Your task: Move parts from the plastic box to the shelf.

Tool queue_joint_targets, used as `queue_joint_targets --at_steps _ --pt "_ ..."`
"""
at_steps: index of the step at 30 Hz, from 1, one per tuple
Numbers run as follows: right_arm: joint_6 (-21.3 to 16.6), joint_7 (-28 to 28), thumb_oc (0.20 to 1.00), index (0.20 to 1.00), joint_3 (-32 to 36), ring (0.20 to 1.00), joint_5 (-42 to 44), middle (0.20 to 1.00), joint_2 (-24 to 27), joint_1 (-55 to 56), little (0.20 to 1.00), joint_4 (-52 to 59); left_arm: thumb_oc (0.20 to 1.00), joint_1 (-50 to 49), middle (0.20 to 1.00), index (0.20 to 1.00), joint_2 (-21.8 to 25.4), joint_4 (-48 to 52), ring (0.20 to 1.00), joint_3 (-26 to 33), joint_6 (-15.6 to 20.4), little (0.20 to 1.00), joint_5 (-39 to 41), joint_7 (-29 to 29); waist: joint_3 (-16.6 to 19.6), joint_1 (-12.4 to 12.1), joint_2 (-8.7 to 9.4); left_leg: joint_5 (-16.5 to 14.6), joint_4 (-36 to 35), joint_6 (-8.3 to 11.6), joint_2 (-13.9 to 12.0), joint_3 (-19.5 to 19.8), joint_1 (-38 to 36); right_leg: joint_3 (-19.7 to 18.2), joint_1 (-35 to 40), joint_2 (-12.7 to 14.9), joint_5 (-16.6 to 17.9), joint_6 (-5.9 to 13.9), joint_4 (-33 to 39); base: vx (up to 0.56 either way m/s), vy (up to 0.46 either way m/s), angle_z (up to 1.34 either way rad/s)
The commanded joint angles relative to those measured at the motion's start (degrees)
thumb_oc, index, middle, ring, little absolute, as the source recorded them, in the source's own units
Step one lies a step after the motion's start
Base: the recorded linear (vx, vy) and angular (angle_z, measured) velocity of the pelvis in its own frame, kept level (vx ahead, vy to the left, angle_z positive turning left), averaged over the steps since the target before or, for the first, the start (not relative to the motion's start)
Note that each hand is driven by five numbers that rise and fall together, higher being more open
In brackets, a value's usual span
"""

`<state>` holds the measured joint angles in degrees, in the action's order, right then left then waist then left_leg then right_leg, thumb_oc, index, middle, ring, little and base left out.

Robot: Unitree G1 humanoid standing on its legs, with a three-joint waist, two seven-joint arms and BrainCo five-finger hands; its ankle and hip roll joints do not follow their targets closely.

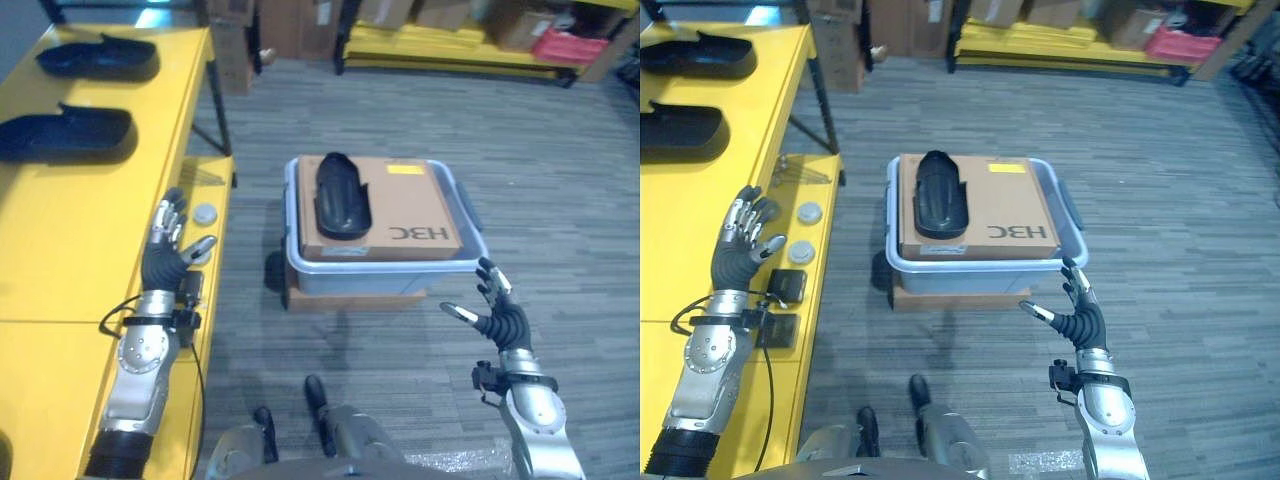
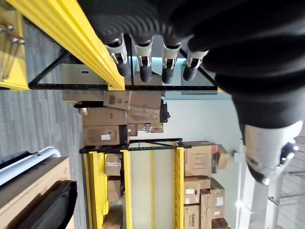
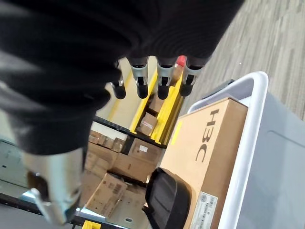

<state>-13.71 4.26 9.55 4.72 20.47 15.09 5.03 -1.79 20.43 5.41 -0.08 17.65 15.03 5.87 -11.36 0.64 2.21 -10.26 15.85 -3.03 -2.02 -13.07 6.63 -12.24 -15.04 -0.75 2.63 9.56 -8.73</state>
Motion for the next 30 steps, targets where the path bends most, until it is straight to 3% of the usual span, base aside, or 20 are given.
queue_joint_targets --at_steps 1,5,6,10,15,17,19,24,26,30 --pt "-1.66 2.66 1.000 1.000 2.49 1.000 0.34 1.000 1.68 -3.68 1.000 0.85 1.000 2.52 1.000 1.000 3.29 2.95 1.000 0.50 2.65 1.000 1.00 -0.17 -0.55 -0.61 -1.29 -5.38 -3.64 6.63 -3.20 -6.20 -8.69 2.39 2.27 2.13 -7.39 5.44 -2.89 -0.01 -0.068 -0.03" --pt "-1.41 4.32 1.000 1.000 3.10 1.000 -0.82 1.000 2.35 -4.57 1.000 -0.67 1.000 1.97 1.000 1.000 4.06 2.82 1.000 -0.07 2.17 1.000 0.02 -0.84 0.10 -0.31 -0.48 -6.60 -2.54 6.21 -2.25 -5.20 -9.69 2.70 3.00 3.77 -6.54 5.44 -0.80 0.09 -0.107 0.07" --pt "-1.19 5.69 1.000 1.000 2.33 1.000 -1.35 1.000 2.98 -7.09 1.000 -3.77 1.000 1.43 1.000 1.000 4.26 2.11 1.000 -1.33 2.03 1.000 0.43 -1.87 1.50 -0.89 0.35 -6.70 -2.15 6.73 -2.35 -5.98 -10.24 2.39 3.37 2.99 -5.83 5.44 1.16 0.10 -0.132 0.01" --pt "-0.67 8.04 1.000 1.000 1.50 1.000 -2.34 1.000 5.09 -10.61 1.000 -7.46 1.000 2.01 1.000 1.000 4.02 1.26 1.000 -3.73 1.63 1.000 2.01 -2.64 1.70 -1.42 0.41 -5.88 -3.94 7.08 -2.76 -5.87 -10.53 2.97 3.28 2.49 -5.58 5.44 1.60 0.05 -0.116 -0.19" --pt "-0.23 12.69 1.000 1.000 -1.65 1.000 -1.78 1.000 10.64 -21.05 1.000 -16.84 1.000 8.68 1.000 1.000 6.14 -0.41 1.000 -10.87 1.62 1.000 2.73 -4.31 -0.32 -2.91 0.27 -4.00 -5.89 7.75 -3.61 -3.92 -6.33 5.19 0.88 1.59 -5.10 4.77 2.75 -0.14 -0.132 0.29" --pt "-0.02 14.58 1.000 1.000 -4.12 1.000 -1.18 1.000 13.91 -27.93 1.000 -23.25 1.000 12.71 1.000 1.000 9.06 0.49 1.000 -14.56 2.41 1.000 1.67 -5.47 -1.46 -4.34 -0.01 -3.21 -5.93 8.14 -4.21 -3.03 -3.34 6.48 -0.97 0.99 -4.36 4.57 2.78 -0.11 -0.125 0.27" --pt "-0.01 15.19 1.000 1.000 -5.15 1.000 -0.84 1.000 14.63 -30.53 1.000 -24.99 1.000 13.91 1.000 1.000 9.07 0.27 1.000 -15.51 2.71 1.000 2.14 -5.43 -1.89 -4.67 -0.21 -2.86 -5.71 8.24 -4.42 -2.68 -2.00 6.90 -2.07 0.82 -4.16 4.54 2.41 -0.09 -0.057 0.16" --pt "0.75 18.67 1.000 1.000 -9.27 1.000 0.83 1.000 17.54 -41.05 1.000 -35.55 1.000 18.33 1.000 1.000 6.30 -3.42 1.000 -22.21 2.97 1.000 6.77 -6.18 -3.64 -6.45 -1.50 -1.43 -5.80 8.58 -4.37 -0.77 2.72 8.16 -5.92 0.44 -3.65 4.19 1.59 -0.05 -0.029 0.25" --pt "0.64 18.68 1.000 1.000 -9.39 1.000 0.90 1.000 17.63 -41.35 1.000 -35.83 1.000 18.47 1.000 1.000 6.25 -3.51 1.000 -22.17 3.00 1.000 6.79 -6.19 -3.63 -6.39 -1.53 -1.42 -5.76 8.58 -4.36 -0.73 2.89 8.19 -6.06 0.46 -3.64 4.19 1.57 0.00 0.000 0.09" --pt "1.51 21.46 1.000 1.000 -14.18 1.000 1.38 1.000 23.61 -53.86 1.000 -45.64 1.000 21.61 1.000 1.000 5.17 -4.85 1.000 -25.40 3.30 1.000 6.07 -4.68 -4.90 -8.26 -2.78 -0.20 -6.40 8.84 -3.86 0.73 5.69 9.23 -8.11 0.58 -3.10 4.16 1.79 0.03 0.013 0.09"
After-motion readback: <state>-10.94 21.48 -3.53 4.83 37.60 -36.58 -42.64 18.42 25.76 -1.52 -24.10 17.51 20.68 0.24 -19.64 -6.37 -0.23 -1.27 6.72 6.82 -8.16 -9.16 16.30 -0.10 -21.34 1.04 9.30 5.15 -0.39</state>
